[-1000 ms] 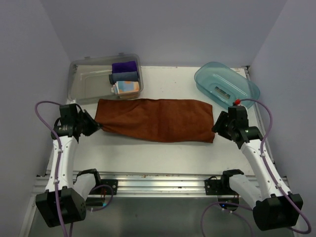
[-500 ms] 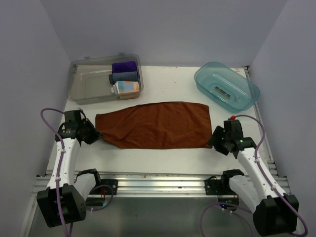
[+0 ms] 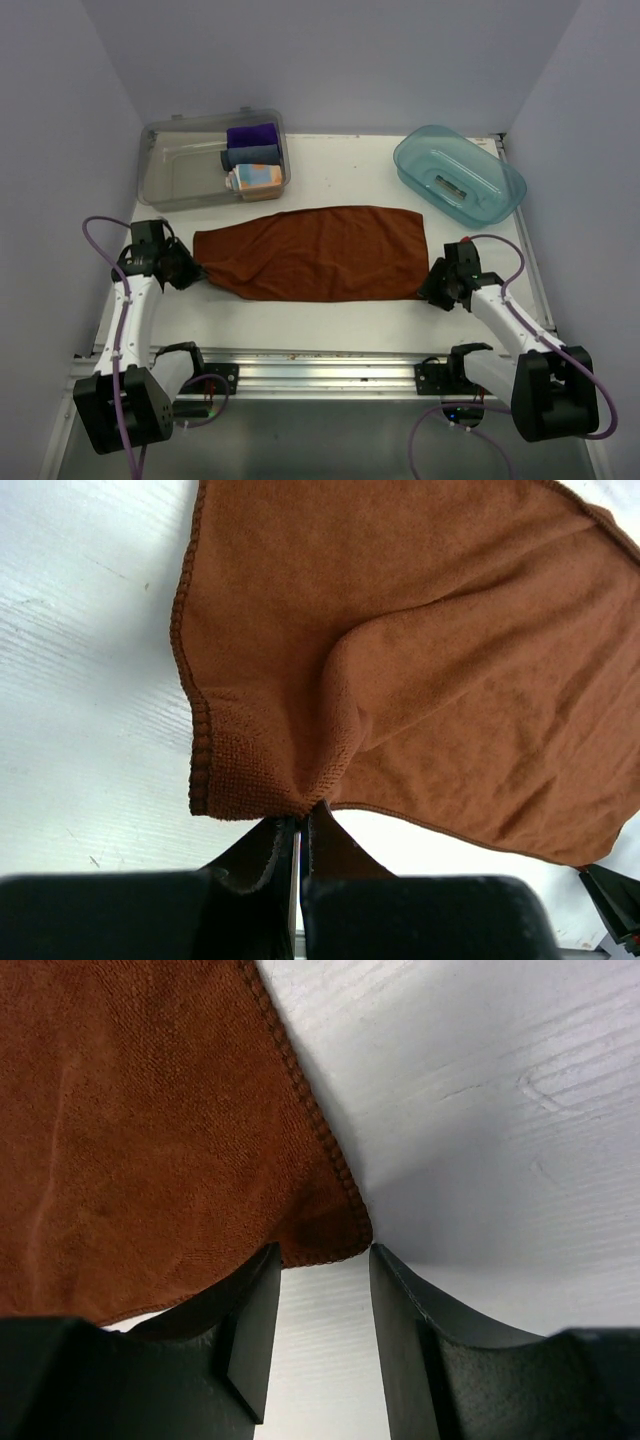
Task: Roll the towels
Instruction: Flatten the towel
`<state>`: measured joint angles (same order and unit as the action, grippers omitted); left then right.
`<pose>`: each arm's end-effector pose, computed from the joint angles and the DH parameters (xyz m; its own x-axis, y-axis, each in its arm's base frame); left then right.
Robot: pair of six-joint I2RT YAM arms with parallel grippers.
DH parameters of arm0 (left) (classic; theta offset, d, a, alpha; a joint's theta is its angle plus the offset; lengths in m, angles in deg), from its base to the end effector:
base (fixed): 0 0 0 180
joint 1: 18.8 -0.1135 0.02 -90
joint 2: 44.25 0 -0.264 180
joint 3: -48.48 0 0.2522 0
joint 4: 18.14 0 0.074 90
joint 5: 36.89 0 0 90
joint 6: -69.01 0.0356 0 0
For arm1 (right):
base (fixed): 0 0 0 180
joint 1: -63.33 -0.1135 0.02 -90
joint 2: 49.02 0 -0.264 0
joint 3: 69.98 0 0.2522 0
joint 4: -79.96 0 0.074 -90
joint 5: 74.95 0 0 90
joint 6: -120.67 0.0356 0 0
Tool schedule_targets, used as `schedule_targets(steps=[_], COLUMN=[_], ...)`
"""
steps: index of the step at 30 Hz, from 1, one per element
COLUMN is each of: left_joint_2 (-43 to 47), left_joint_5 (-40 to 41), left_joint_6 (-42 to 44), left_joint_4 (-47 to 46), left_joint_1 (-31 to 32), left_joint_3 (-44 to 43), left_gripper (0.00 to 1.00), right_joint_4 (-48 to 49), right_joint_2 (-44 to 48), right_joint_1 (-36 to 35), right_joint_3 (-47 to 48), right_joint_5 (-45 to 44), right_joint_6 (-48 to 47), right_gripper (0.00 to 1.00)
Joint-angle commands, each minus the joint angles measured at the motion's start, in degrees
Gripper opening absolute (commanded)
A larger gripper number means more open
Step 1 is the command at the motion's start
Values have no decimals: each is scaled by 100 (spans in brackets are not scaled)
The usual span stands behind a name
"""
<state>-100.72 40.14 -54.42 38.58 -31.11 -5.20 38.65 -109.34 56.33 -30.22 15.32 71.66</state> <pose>0.1788 0.0308 0.2276 -0.6495 -0.6912 -0.3169 -0.5444 0.7136 -0.4409 0.1757 0.0217 0.1576 -0.7421 0.5697 -0.3532 0.4805 0.8195 0.3124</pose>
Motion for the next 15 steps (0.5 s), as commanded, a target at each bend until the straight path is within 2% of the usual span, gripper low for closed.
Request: schedule_targets(steps=[1, 13, 14, 15], left_joint_2=[-31, -171, -180, -180], left_joint_5=[93, 84, 84, 84], left_joint_6=[47, 29, 38, 38], left_joint_4=[-113, -209, -209, -200], left_joint_1=[-43, -43, -43, -51], left_joint_3=[-332, -359, -358, -367], left_gripper=[0, 0, 0, 0], right_joint_4=[312, 496, 531, 566], right_joint_2=[-24, -235, -279, -314], right_joint_1=[15, 24, 15, 24], right_joint_3=[-130, -95, -95, -69], right_joint_5=[-247, -274, -265, -265], right_joint_6=[84, 172, 198, 216], right_gripper=[45, 44, 39, 28])
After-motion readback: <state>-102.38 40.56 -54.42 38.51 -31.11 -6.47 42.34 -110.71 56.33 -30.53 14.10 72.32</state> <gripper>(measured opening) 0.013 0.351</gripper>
